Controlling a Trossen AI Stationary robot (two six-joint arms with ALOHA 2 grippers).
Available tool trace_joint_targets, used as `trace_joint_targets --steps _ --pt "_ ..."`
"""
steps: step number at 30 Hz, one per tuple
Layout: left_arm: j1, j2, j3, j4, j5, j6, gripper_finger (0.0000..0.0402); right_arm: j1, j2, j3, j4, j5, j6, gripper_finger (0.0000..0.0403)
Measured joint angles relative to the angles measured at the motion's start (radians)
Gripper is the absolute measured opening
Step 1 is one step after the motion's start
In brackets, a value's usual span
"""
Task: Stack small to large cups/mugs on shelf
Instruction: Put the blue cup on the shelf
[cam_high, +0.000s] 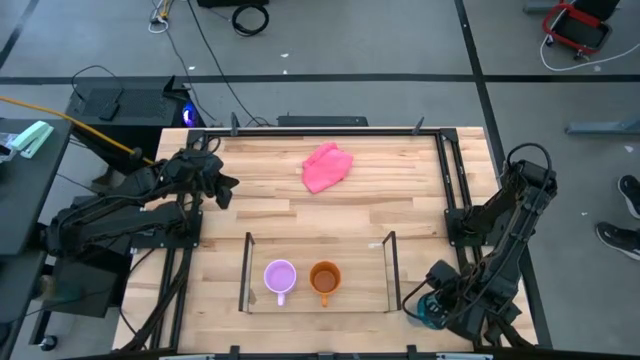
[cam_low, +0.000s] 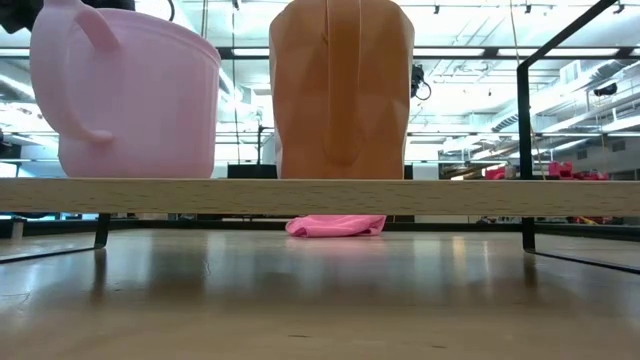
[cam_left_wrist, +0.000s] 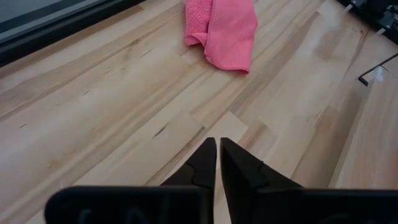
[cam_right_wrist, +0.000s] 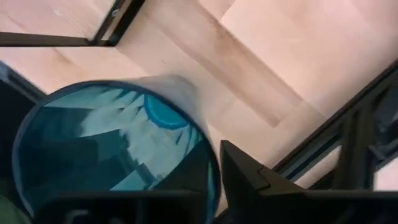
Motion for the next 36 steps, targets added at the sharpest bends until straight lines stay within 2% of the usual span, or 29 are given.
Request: trace_joint_targets --steps 4,18,23,32,36 --pt "0.0 0.0 0.0 0.0 0.0 0.001 0.0023 0.0 -0.002 0.001 -0.018 0.003 -0.019 0.0012" --pt "0.0 0.0 0.0 0.0 0.0 0.018 0.0032 0.0 -0.06 0.032 -0.026 -0.002 -0.111 0.0006" --pt "0.0 0.0 0.0 0.0 0.0 0.02 0.0024 0.0 -0.076 0.154 -0.086 0.007 -0.115 0.0005" --pt "0.0 0.0 0.0 0.0 0.0 0.02 0.0032 0.027 -0.076 0.463 -0.358 0.149 -0.075 0.0005" --pt "0.0 0.0 0.0 0.0 0.0 0.02 0.0026 0.026 -0.089 0.53 -0.351 0.21 -0.11 0.0005"
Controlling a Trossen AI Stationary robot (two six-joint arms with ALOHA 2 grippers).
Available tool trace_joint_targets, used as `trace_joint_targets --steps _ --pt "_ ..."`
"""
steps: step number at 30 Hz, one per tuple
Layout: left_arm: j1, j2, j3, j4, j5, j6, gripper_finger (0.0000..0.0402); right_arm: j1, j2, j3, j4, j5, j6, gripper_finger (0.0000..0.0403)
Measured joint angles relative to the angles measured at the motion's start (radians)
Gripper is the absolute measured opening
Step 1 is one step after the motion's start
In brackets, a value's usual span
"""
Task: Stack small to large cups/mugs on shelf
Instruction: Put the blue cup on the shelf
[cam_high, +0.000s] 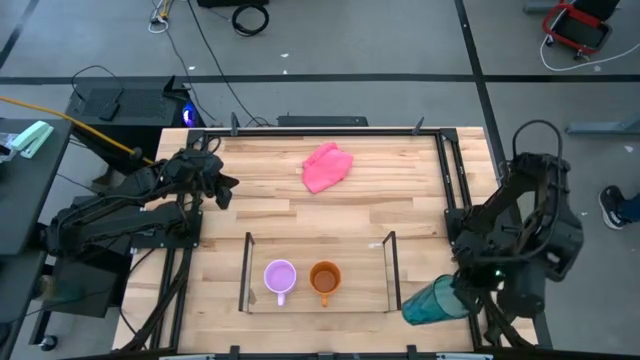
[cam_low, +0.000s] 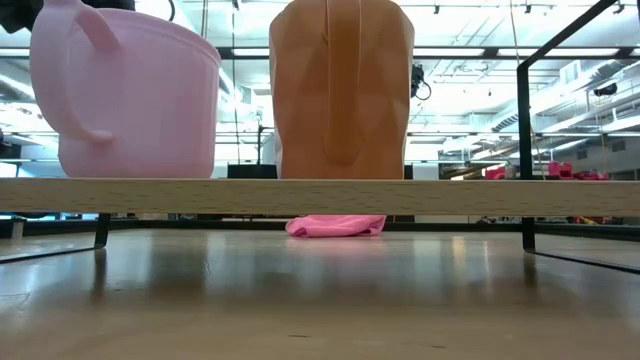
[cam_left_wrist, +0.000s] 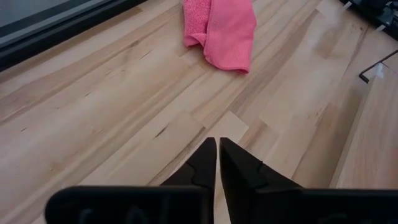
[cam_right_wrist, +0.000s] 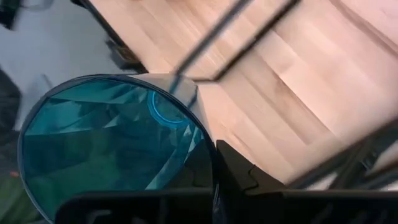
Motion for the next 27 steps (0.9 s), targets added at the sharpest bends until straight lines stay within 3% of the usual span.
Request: trace_joint_targets --steps 6,15,21,27 --pt "0.0 0.0 0.0 0.0 0.0 0.0 0.0019 -0.002 -0.001 0.055 -0.002 0.093 -0.058 0.0005" --pt "0.0 0.0 0.0 0.001 0.0 -0.002 0.0026 -0.116 -0.001 0.057 -0.002 0.277 -0.355 0.0005" --pt "0.0 0.0 0.0 0.001 0.0 -0.003 0.0022 -0.277 0.0 0.057 -0.002 0.265 -0.555 0.0005" --pt "0.0 0.0 0.0 0.001 0.0 -0.002 0.0016 -0.46 0.002 0.057 0.022 0.137 -0.73 0.0005"
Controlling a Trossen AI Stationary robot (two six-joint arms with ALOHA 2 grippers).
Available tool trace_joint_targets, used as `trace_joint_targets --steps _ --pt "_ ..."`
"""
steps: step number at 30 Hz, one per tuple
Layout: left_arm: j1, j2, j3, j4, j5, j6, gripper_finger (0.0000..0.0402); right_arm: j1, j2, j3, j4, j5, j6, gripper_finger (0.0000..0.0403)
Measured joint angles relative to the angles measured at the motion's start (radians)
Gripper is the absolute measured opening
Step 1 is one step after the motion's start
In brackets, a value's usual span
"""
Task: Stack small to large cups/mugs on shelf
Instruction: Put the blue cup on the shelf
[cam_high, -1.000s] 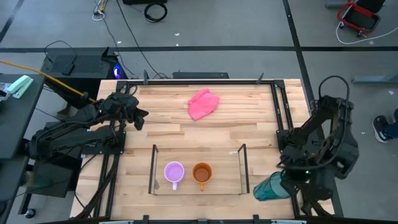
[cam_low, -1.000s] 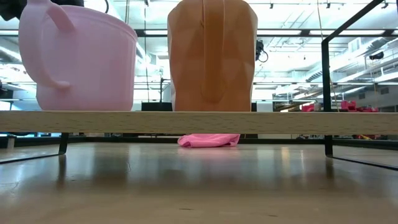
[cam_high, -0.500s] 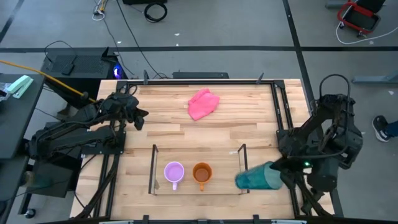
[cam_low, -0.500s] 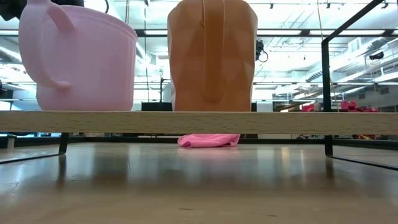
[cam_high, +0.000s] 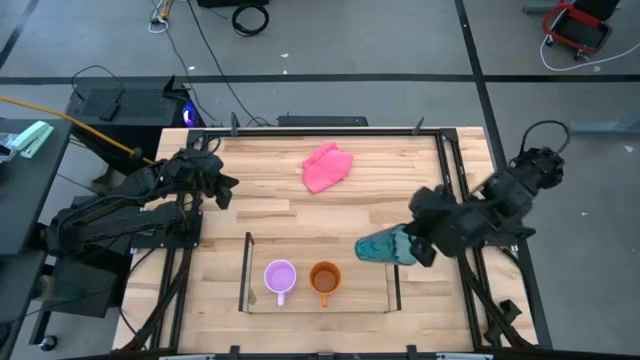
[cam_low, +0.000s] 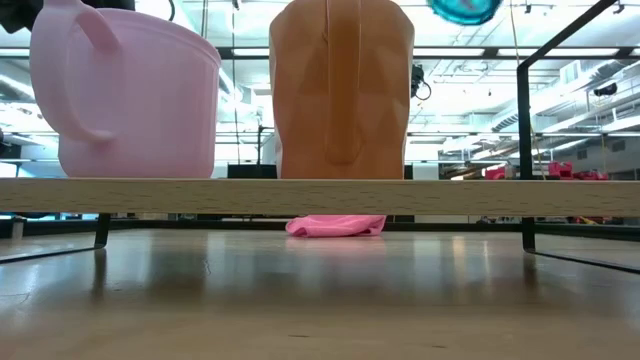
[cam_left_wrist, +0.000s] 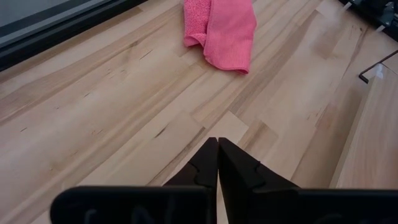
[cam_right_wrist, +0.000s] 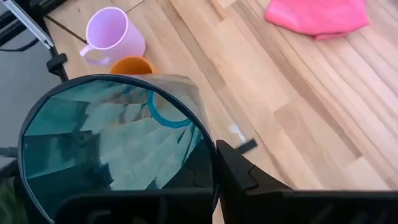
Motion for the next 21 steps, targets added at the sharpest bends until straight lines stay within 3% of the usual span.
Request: trace_joint_targets --steps 9,21 --pt "0.0 0.0 0.0 -0.001 0.0 0.013 0.0015 -0.182 0.054 0.0 0.079 -0.187 -0.198 0.0005" --pt "0.0 0.0 0.0 -0.001 0.0 0.025 0.0019 -0.19 0.205 0.0 0.079 -0.333 -0.281 0.0005"
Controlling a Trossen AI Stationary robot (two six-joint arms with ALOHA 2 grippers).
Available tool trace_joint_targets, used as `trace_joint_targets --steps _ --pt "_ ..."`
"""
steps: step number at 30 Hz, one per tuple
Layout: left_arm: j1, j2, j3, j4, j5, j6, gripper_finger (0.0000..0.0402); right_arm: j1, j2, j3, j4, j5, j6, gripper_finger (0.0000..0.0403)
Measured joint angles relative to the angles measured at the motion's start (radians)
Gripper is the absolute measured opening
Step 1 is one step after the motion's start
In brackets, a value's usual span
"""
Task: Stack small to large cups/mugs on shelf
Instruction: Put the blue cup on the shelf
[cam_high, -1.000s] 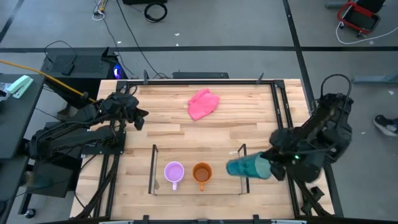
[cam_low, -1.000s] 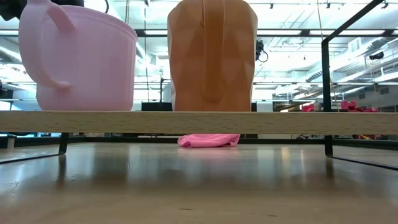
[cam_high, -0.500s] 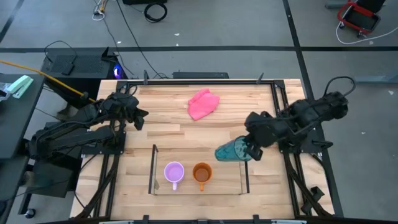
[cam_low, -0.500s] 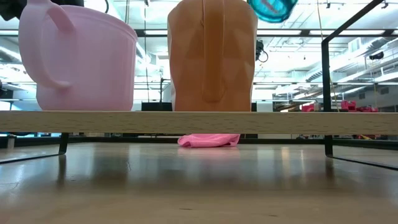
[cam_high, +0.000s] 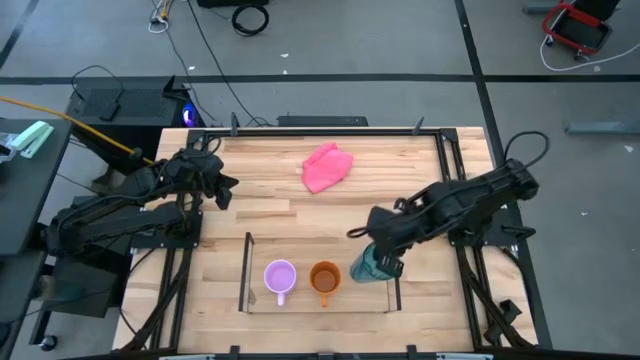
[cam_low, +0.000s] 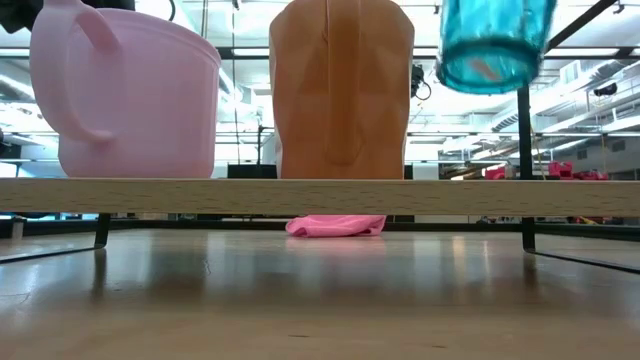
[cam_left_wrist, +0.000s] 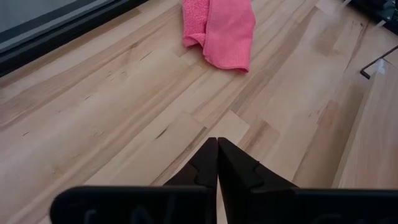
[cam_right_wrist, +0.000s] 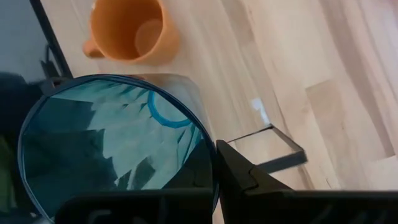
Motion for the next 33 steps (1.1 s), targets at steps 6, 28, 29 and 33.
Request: trace_joint_targets --steps 6,28,29,33 --pt "0.0 0.0 0.0 0.0 0.0 0.0 0.0011 0.0 0.074 0.0 -0.003 -0.021 -0.066 0.0005" --pt "0.0 0.0 0.0 -0.001 0.0 0.0 0.0014 0.003 0.156 -0.011 -0.011 -0.039 -0.133 0.0005" --pt "0.0 0.0 0.0 -0.001 0.0 0.0 0.0017 0.004 0.156 -0.016 -0.003 -0.039 -0.139 0.0005" --pt "0.0 0.0 0.0 -0.001 0.0 0.0 0.0023 0.007 0.156 -0.04 0.01 -0.04 -0.145 0.0005"
